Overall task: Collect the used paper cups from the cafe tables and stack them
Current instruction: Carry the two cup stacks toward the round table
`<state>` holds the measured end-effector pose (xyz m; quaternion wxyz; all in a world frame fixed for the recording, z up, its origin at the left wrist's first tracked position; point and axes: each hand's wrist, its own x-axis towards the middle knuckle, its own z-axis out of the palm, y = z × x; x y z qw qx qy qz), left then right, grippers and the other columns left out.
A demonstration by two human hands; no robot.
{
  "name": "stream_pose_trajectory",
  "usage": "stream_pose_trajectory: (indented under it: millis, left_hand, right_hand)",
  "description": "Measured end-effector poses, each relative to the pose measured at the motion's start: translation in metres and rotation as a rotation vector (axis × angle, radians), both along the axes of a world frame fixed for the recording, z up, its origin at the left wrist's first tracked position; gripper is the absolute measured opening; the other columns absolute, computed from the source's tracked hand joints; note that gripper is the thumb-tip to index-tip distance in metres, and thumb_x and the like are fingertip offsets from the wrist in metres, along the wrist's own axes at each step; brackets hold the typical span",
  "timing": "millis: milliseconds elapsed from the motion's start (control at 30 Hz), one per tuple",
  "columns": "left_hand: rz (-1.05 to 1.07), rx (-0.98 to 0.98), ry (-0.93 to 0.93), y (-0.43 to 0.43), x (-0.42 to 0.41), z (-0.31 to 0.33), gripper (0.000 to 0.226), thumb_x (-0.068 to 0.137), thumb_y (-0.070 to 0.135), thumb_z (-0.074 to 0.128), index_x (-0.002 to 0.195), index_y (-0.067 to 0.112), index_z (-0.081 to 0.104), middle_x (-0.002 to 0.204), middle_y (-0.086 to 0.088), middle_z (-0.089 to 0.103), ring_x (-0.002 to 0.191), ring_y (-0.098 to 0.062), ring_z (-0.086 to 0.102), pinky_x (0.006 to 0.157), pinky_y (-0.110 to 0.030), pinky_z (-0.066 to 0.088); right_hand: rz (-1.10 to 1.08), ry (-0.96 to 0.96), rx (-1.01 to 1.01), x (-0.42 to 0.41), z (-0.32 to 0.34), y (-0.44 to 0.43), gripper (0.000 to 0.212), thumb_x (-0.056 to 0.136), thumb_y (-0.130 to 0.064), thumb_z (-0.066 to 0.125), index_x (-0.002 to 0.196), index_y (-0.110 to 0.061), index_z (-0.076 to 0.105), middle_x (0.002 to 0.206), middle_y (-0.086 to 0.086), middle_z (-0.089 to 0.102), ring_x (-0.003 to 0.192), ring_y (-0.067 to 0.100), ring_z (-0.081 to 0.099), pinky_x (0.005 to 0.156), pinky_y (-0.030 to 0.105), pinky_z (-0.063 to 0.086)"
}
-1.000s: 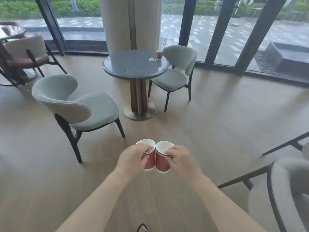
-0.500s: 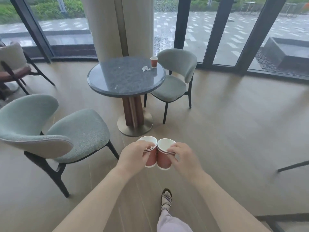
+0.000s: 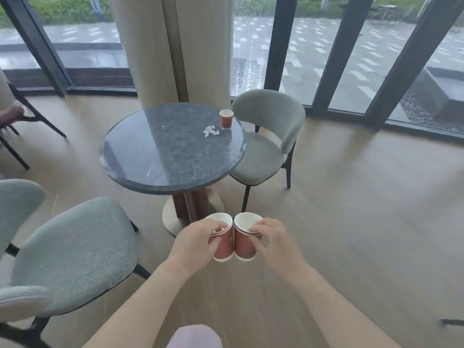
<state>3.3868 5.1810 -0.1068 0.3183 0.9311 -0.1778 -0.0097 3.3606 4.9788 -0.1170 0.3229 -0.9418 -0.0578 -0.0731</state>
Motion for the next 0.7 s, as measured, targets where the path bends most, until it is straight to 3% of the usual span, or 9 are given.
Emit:
stream_pose_trajectory:
  millis: [167, 433, 700]
  left_hand:
    - [0.038, -0.01, 0.002, -0.005, 0.081, -0.012, 0.031, 0.08, 0.009, 0.059, 0.104, 0.027, 0.068, 0.102, 0.008, 0.07, 0.095, -0.013, 0.062, 0.079, -0.026, 0.048]
    - [0.035, 0.019, 0.019, -0.01, 0.263, -0.024, 0.033, 0.08, 0.01, 0.058, 0.107, 0.027, 0.066, 0.106, 0.007, 0.069, 0.101, -0.017, 0.061, 0.086, -0.032, 0.048]
    - [0.004, -0.008, 0.049, -0.015, 0.404, -0.019, 0.03, 0.08, 0.01, 0.06, 0.103, 0.028, 0.067, 0.101, 0.009, 0.07, 0.094, -0.015, 0.063, 0.084, -0.034, 0.05]
  right_hand:
    - [0.041, 0.012, 0.001, 0.084, -0.007, -0.007, 0.014, 0.083, -0.014, 0.064, 0.095, -0.016, 0.07, 0.098, -0.004, 0.065, 0.098, 0.018, 0.054, 0.083, 0.015, 0.034]
    - [0.026, 0.016, -0.025, 0.26, -0.012, -0.015, 0.014, 0.08, -0.01, 0.066, 0.093, -0.013, 0.071, 0.096, 0.0, 0.066, 0.095, 0.02, 0.055, 0.08, 0.01, 0.03]
    - [-0.008, 0.027, -0.007, 0.398, -0.018, -0.014, 0.014, 0.078, -0.01, 0.067, 0.089, -0.016, 0.07, 0.096, -0.003, 0.066, 0.094, 0.017, 0.056, 0.083, 0.007, 0.029]
